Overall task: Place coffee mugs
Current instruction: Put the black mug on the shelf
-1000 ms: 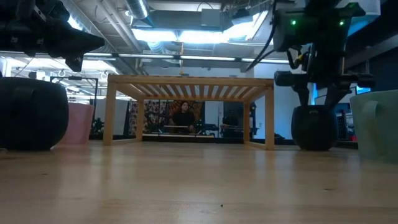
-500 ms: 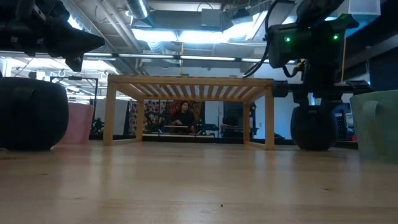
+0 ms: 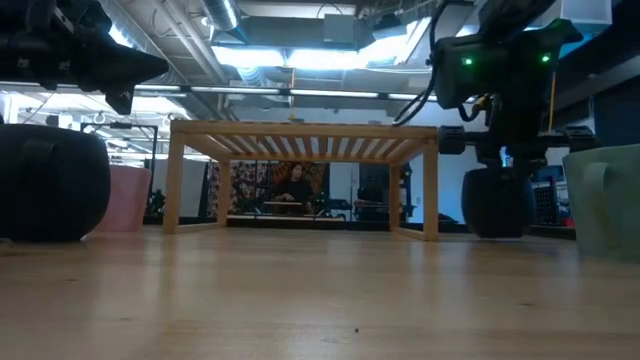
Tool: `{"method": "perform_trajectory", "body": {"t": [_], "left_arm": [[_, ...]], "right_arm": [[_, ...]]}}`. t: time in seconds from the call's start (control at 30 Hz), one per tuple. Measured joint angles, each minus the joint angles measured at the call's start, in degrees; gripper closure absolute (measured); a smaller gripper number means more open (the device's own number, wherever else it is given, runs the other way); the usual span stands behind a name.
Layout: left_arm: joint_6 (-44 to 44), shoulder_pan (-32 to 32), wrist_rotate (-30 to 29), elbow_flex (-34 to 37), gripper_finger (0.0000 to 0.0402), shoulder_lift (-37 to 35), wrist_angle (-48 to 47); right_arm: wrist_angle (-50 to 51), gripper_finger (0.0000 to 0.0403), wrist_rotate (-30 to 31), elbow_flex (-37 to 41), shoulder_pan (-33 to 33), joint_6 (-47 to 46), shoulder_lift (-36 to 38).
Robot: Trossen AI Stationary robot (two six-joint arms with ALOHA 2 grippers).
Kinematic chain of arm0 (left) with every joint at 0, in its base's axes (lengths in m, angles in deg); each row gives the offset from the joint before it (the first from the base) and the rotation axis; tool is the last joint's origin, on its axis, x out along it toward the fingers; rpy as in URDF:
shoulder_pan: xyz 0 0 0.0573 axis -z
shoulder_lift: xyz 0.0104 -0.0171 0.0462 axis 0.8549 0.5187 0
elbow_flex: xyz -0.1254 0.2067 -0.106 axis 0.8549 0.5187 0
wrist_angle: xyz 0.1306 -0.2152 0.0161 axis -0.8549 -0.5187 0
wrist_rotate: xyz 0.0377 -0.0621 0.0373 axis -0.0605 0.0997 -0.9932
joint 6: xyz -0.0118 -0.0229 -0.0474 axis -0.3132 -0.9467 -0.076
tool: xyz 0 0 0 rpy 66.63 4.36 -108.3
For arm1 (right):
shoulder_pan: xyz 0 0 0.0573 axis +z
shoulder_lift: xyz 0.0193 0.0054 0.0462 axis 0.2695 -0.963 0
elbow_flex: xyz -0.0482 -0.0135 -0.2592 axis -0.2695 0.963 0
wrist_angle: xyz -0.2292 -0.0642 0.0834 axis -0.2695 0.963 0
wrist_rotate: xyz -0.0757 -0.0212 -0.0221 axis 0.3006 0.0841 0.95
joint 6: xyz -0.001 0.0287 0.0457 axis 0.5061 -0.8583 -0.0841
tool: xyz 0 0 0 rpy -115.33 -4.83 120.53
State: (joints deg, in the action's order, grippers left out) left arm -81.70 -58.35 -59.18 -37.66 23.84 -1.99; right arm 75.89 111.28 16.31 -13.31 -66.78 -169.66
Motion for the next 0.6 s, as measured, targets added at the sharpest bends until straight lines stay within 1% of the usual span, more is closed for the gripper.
{"method": "perform_trajectory", "body": {"t": [0.07,0.17,0.3,0.43,0.53,0.6], "left_arm": [[0.0,0.0,0.0,0.0,0.0401,0.0,0.0],[0.0,0.0,0.0,0.0,0.0401,0.0,0.0],[0.0,0.0,0.0,0.0,0.0401,0.0,0.0],[0.0,0.0,-0.5,0.0,0.0401,0.0,-0.1],[0.0,0.0,-1.0,0.0,0.0401,0.0,0.0],[0.0,0.0,-1.2,0.0,0.0401,0.0,0.0]], "right_arm": [[2.6,0.0355,-0.1,0.0,0.9,-1.4,0.0],[5.9,0.0355,-0.7,-0.1,3.4,-0.9,1.2],[6.8,0.0355,-0.4,-0.2,6.9,-0.3,4.9],[9.8,0.0355,1.0,-0.4,8.6,-1.2,9.0],[14.0,0.0355,0.2,-2.6,8.7,0.4,11.3],[16.3,0.0355,1.3,-5.5,8.5,2.9,12.4]]}}
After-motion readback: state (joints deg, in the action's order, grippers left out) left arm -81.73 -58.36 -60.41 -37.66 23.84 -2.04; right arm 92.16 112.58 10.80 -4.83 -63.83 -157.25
